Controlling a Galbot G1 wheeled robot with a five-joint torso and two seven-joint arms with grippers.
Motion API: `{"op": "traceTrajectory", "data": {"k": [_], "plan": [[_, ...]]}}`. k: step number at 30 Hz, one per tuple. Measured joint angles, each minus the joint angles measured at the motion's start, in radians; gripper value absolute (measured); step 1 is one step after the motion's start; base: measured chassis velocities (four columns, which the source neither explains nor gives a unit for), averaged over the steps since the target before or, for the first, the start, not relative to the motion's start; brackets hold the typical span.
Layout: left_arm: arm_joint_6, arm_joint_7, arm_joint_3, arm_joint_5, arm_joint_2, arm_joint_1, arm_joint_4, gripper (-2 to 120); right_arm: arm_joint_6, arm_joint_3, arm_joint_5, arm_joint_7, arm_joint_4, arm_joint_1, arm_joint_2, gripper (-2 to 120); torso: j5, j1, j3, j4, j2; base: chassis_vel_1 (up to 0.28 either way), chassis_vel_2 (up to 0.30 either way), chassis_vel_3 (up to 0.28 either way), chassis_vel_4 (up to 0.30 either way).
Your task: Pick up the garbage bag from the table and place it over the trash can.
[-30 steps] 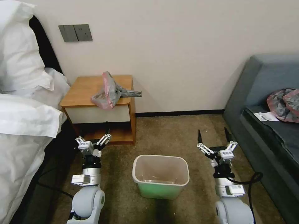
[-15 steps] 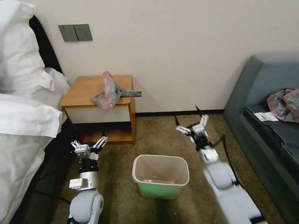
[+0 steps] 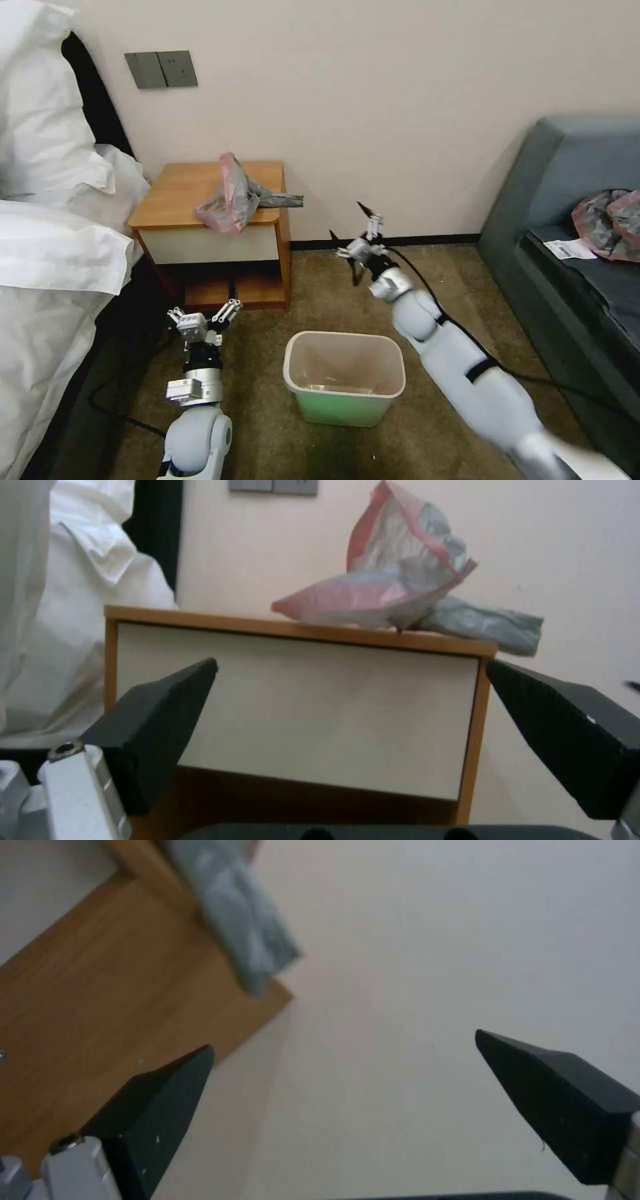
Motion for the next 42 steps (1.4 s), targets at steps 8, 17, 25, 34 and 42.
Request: {"op": "traceTrajectory", "data": {"k": [8,17,25,34,42], "plan": [[0.0,0.0,0.001,0.002,-0.005,-0.004,0.016,100,0.002,-0.083,-0.043,0.001,-0.233,0.145,0.118,100,-0.0004,0.0,0.0,-0.0001,0.0,0.0,0.0,0.0,0.0],[-0.001,0.0,0.003,0.014,-0.017,-0.007,0.025,100,0.024,-0.141,-0.086,0.012,-0.369,0.263,0.164,100,-0.0003,0.0,0.0,-0.0003,0.0,0.0,0.0,0.0,0.0],[-0.001,0.0,0.006,0.022,-0.029,-0.009,0.026,100,0.014,-0.178,-0.107,0.021,-0.389,0.304,0.176,100,-0.0002,0.0,0.0,-0.0002,0.0,0.0,0.0,0.0,0.0],[-0.001,-0.003,0.004,0.025,-0.041,-0.01,0.023,100,-0.035,-0.245,-0.118,0.05,-0.388,0.328,0.182,100,-0.0002,0.0,0.0,-0.0001,0.0,0.0,0.0,0.0,0.0],[-0.001,-0.004,0.003,0.027,-0.046,-0.009,0.018,100,-0.047,-0.259,-0.125,0.057,-0.401,0.32,0.19,84,-0.0002,0.0,0.0,-0.0002,0.0,0.0,0.0,0.0,0.0]]}}
